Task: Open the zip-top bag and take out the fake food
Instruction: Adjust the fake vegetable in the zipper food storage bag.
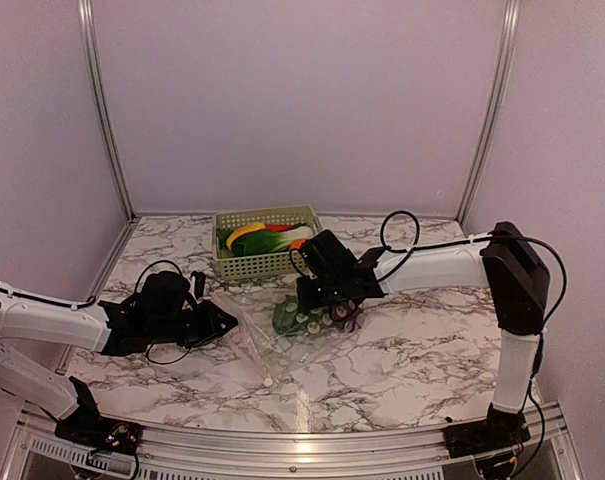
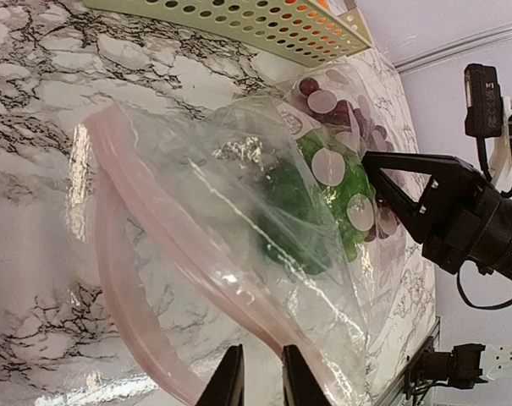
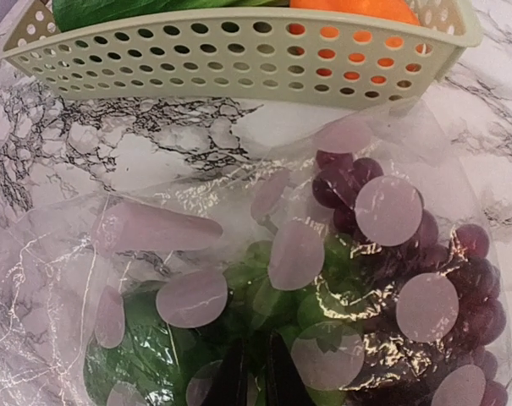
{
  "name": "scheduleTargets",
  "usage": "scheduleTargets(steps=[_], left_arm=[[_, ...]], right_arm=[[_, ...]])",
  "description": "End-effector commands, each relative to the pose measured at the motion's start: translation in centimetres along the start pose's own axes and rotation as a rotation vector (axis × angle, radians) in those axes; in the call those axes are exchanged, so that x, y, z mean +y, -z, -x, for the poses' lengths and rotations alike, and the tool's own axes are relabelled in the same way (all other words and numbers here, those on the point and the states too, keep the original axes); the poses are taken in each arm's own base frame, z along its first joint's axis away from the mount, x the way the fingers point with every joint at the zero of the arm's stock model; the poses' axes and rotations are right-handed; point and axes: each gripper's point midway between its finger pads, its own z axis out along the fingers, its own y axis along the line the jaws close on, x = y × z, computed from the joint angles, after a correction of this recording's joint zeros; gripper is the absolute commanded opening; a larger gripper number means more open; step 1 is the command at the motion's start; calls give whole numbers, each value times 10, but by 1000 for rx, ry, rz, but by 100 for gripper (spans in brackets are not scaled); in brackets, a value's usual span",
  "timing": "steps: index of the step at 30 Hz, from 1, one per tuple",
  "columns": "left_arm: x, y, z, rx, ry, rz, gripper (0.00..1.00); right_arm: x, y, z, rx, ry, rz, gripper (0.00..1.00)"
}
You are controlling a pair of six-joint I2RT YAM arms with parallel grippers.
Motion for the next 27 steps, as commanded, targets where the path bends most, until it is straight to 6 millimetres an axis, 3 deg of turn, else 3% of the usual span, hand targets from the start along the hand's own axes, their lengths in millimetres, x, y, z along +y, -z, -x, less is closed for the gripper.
scheduleTargets(steps=[1, 7, 22, 27], left_arm=[[5, 8, -1, -21, 8, 2, 19], [28, 25, -7, -48, 8, 52, 22], [8, 10, -11, -20, -12, 7, 20], [1, -4, -11, -6, -14, -4, 25]], right_arm=[[0, -8, -7, 12, -6, 0, 8], [-1, -12, -18, 29, 29, -20, 11], [7, -16, -25, 36, 100, -51, 15], [13, -16, -27, 34, 154, -63, 26]])
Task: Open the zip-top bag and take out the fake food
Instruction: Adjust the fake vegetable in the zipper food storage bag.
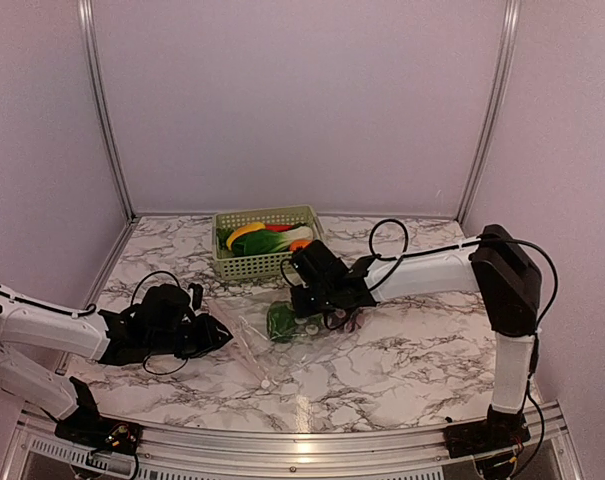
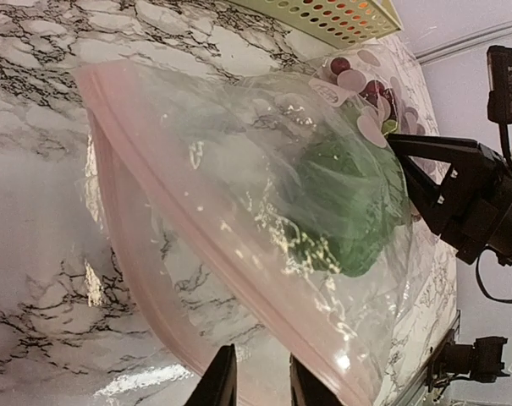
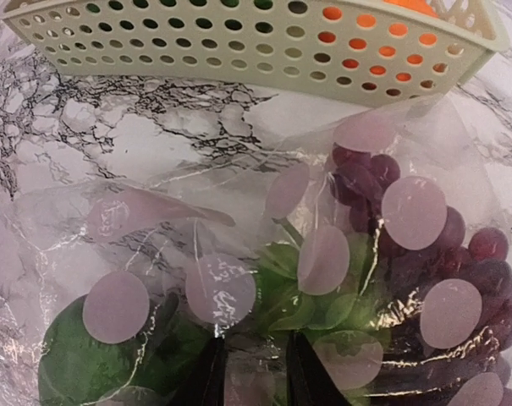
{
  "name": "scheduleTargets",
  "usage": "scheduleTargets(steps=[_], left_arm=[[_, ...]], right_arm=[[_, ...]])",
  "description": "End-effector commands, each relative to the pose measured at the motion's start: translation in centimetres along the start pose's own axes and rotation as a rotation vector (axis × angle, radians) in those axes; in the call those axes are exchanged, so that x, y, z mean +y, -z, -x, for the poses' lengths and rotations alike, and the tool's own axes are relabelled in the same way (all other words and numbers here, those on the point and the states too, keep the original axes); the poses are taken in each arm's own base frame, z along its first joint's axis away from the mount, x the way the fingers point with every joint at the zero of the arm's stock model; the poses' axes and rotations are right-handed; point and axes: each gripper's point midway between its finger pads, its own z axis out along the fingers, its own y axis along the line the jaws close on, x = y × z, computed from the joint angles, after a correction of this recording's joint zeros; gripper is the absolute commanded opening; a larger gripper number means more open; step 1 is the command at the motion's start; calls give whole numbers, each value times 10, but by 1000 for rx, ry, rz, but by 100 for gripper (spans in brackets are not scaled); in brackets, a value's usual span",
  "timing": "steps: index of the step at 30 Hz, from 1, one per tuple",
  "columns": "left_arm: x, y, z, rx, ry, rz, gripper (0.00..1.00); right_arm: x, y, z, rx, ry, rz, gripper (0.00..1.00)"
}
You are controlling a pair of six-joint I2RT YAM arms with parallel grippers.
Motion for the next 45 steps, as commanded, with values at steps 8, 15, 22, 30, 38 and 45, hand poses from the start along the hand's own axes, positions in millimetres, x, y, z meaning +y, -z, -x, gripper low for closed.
scheduleTargets(steps=[8, 15, 22, 30, 38, 45], left_arm=[[-38, -23, 6, 16, -24, -90, 35], [-47, -27, 2, 32, -31, -110, 43], [-48, -27, -1, 38, -45, -97, 52], [-50, -27, 2, 19, -27, -90, 57], [-47, -30, -1, 22, -7, -93, 59], [-44, -35, -4, 31, -3, -79, 63]], right_arm=[[29, -2, -15, 26, 179, -15, 36], [37, 8, -13, 11, 198, -5, 53], [28, 46, 10, -50, 131, -13, 48], [33, 59, 9, -40, 96, 44, 25], [50, 38, -13, 17, 76, 125, 17], [55, 11, -35, 36, 67, 149, 17]])
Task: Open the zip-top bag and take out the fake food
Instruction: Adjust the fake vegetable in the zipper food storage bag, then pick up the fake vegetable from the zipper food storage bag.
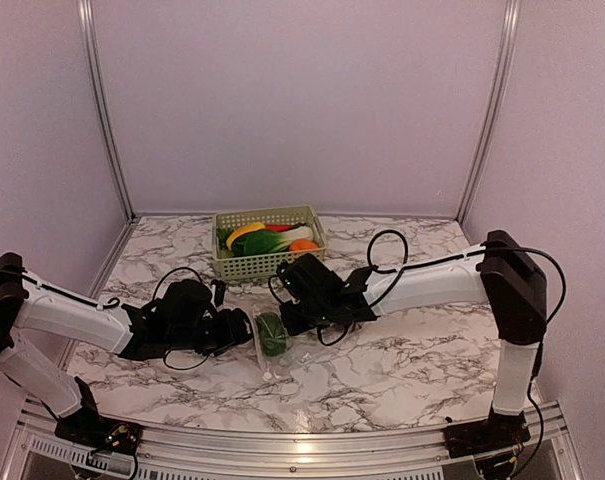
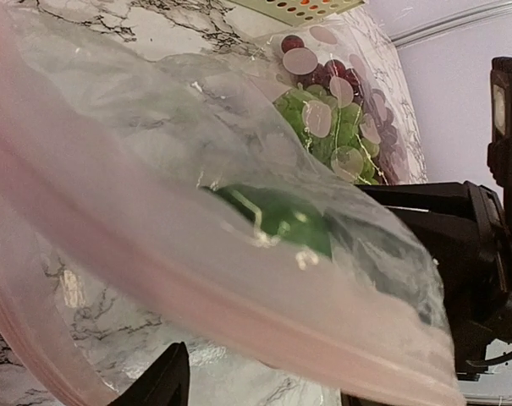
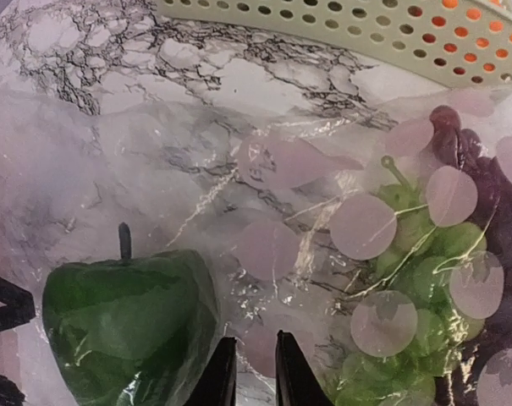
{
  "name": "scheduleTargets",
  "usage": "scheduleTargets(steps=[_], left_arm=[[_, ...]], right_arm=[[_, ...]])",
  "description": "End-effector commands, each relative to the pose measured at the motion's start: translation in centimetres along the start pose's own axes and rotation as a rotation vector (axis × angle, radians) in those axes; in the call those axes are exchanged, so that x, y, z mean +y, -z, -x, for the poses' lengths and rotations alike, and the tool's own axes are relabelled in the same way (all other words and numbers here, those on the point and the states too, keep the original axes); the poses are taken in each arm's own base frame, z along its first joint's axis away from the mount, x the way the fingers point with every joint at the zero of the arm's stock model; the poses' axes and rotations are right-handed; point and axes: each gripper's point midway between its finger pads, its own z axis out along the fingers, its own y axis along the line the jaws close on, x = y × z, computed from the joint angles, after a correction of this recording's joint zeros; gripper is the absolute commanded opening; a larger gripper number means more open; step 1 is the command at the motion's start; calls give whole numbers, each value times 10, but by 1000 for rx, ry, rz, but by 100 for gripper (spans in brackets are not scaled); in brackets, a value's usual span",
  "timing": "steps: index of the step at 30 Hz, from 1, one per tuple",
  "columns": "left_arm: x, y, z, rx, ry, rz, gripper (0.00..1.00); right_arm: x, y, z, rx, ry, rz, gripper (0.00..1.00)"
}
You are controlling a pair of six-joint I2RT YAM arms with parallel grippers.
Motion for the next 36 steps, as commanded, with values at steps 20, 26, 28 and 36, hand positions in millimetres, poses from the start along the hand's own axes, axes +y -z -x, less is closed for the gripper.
scheduleTargets(steps=[20, 26, 28, 36], left_arm=[[20, -11, 0, -13, -36, 108, 77], [28, -10, 3, -22, -74, 174, 80], [29, -10, 4, -24, -86, 193, 81], [38, -14, 1, -16, -156, 293, 82]], right_arm=[[39, -20, -30, 15, 42, 232, 61], [55, -18, -31, 8, 81, 305, 65], [59, -17, -32, 8, 90, 326, 66], [63, -18, -35, 11, 109, 332, 70]])
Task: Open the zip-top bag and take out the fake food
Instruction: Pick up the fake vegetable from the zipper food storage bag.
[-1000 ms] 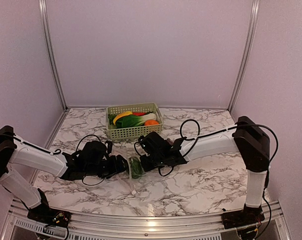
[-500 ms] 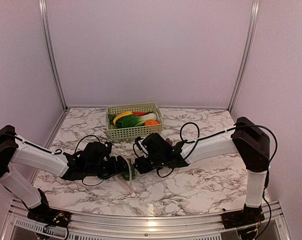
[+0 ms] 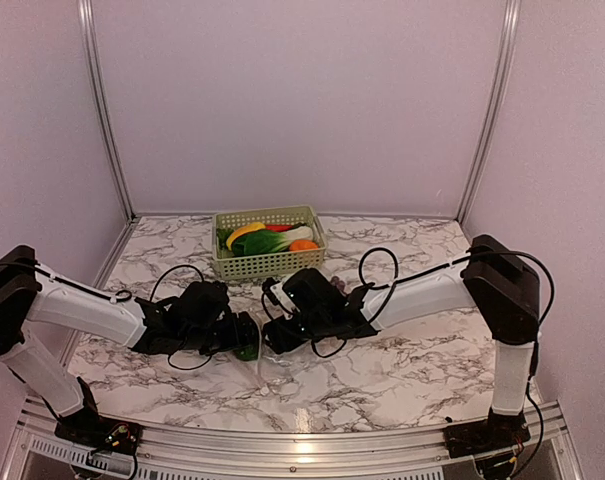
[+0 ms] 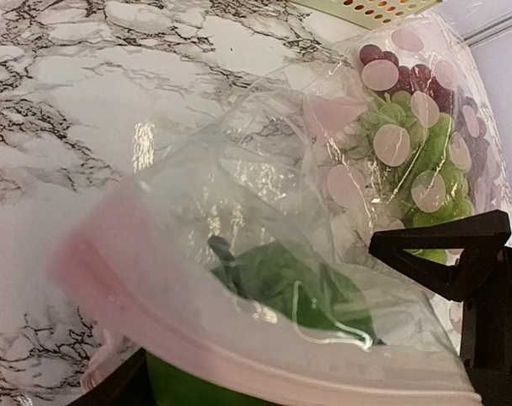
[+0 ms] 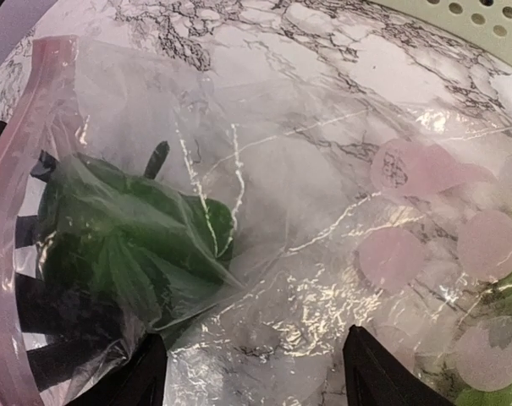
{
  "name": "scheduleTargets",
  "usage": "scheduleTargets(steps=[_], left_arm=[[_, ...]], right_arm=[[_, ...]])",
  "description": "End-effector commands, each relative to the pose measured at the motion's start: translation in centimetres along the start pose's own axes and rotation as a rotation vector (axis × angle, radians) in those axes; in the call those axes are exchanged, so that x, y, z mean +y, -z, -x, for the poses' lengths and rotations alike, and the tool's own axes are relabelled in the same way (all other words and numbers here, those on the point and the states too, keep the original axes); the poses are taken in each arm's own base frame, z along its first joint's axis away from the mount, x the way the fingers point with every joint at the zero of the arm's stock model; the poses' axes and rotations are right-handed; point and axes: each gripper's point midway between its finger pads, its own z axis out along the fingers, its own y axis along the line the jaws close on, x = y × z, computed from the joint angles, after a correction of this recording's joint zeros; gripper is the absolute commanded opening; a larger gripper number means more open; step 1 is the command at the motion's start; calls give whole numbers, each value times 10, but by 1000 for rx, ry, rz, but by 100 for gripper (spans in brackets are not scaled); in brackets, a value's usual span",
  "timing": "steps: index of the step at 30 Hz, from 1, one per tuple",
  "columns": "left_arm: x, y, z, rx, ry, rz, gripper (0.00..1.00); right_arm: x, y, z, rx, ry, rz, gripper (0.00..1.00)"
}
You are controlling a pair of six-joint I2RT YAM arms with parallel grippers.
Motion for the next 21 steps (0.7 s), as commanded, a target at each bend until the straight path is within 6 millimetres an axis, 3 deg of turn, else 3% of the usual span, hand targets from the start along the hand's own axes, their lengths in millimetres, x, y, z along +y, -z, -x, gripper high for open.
scheduleTargets(steps=[1, 4, 8, 13, 21], left_arm=[[4, -4, -2, -1, -62, 72, 82], [6, -3, -2, -7, -60, 87, 76], [1, 3, 1, -16, -66, 73, 58], [-9, 16, 7, -38, -66, 41, 48], [-7, 35, 4, -22, -72, 27, 45]], right_arm=[[17, -5, -5, 5, 23, 54, 70], [15, -3, -5, 2, 11, 43, 70], [10, -2, -5, 0, -5, 14, 71], [-3, -1, -6, 5, -49, -17, 72], [-21, 0, -9, 6, -104, -41, 72]])
